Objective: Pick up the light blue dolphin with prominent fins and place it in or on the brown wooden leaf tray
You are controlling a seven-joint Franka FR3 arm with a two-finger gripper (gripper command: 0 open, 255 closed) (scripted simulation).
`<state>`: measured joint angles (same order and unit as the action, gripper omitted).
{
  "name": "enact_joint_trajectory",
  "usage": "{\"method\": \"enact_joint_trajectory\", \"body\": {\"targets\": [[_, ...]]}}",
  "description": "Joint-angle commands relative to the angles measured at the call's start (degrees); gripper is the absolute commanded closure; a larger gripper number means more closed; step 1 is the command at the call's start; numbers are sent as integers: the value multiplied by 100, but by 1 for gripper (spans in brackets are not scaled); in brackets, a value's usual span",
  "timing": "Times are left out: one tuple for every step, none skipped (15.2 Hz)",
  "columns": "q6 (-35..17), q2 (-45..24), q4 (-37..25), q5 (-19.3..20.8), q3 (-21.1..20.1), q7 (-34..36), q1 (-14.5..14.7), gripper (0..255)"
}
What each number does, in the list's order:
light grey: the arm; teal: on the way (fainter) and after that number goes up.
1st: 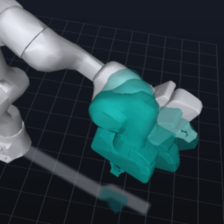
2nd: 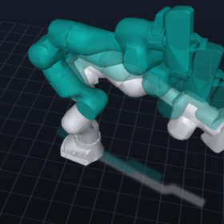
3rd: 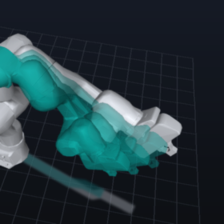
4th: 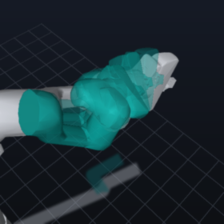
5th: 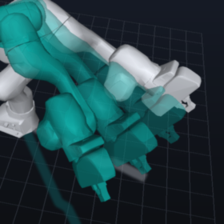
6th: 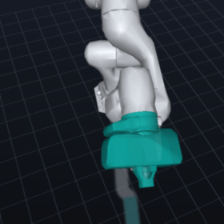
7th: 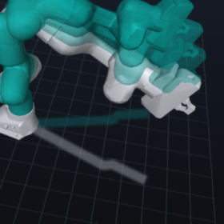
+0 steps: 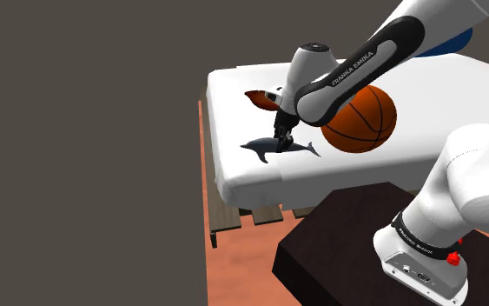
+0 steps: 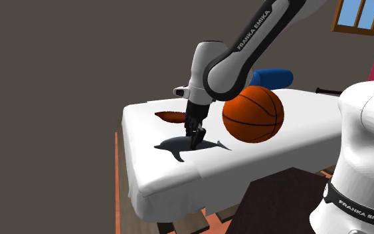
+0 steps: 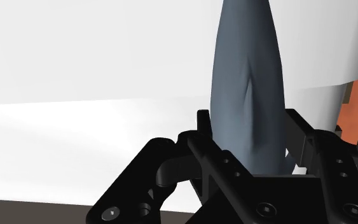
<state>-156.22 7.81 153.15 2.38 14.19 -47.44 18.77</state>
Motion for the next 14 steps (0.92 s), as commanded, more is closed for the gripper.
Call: {"method": "enact_joint_trajectory", "body": {"targets": [[-1, -2, 0, 0, 0, 0, 0, 255], [0, -1, 0, 0, 0, 1, 0, 255], [-1, -2, 1, 0, 0, 1, 0, 255], [-1, -2, 1, 0, 0, 1, 0, 255], [-1, -2, 1, 0, 0, 1, 0, 255], [-1, -1, 1, 0, -1, 1, 0, 255], [-1, -2, 1, 0, -1, 1, 0, 255], [-2, -3, 0, -1, 0, 0, 0, 255], [94, 78, -16, 33, -9, 25, -12, 255], [189, 156, -35, 64, -17, 48, -22, 255], [285, 233, -55, 92, -26, 69, -33, 255], [380, 308, -76, 116, -36, 88, -43, 255], [476, 382, -99, 139, -45, 105, -52, 255], [571, 454, -123, 158, -54, 121, -60, 255]]}}
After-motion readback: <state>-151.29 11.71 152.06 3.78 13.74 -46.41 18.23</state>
